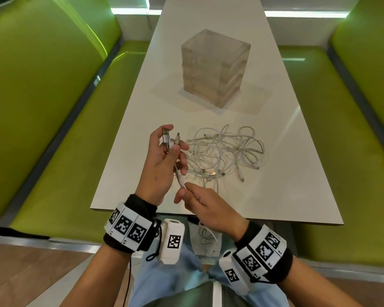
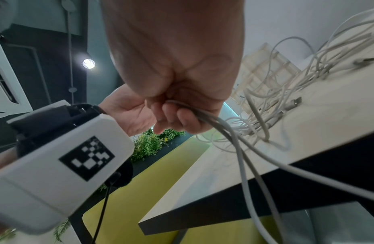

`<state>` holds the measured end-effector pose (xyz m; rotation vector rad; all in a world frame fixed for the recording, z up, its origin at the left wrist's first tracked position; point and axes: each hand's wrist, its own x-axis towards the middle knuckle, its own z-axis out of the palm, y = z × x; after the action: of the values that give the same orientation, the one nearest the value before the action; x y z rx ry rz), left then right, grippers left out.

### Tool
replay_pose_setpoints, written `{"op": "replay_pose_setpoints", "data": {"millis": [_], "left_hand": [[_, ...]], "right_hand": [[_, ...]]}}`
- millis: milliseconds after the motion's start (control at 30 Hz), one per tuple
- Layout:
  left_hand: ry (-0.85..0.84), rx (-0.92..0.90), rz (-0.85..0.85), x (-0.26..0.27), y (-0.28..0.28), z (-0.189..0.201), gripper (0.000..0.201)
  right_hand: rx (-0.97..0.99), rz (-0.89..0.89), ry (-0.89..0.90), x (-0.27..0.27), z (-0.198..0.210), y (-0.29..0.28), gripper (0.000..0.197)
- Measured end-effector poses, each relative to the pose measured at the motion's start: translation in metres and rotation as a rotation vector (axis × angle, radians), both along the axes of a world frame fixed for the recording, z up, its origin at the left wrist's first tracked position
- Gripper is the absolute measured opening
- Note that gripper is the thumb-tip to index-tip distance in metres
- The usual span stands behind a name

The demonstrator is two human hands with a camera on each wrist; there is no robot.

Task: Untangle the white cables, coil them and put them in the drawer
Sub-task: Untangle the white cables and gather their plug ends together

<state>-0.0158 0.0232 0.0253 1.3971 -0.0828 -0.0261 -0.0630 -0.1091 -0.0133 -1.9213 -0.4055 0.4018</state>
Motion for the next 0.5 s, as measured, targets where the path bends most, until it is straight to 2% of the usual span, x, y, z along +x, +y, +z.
{"op": "replay_pose_setpoints", "data": {"millis": [133, 300, 400, 467, 500], "left_hand": [[-0.019, 0.0, 0.031, 0.0003, -0.0028, 0.0011, 0.012], [-0.007, -0.077, 0.013, -0.0017, -0.005, 0.0007, 0.011], [-0.012, -0.087, -0.045, -0.0017, -0.0006, 0.0003, 0.034], [-0.026, -0.043, -0.099, -0.0016, 0.0038, -0.0012, 0.053], [-0.035, -0.009, -0.11, -0.0014, 0.005, -0.0024, 0.056]], "right_hand": [[0.008, 0.051, 0.028, -0.0029, -0.0002, 0.0022, 0.037], [0.136, 0.026, 0.058, -0.0049, 0.0054, 0.004, 0.021], [0.175, -0.029, 0.059, -0.003, 0.006, 0.0016, 0.025], [0.192, -0.049, 0.059, -0.0012, 0.0047, -0.0004, 0.028], [0.189, -0.05, 0.052, -0.0007, 0.0042, -0.0011, 0.028]]}}
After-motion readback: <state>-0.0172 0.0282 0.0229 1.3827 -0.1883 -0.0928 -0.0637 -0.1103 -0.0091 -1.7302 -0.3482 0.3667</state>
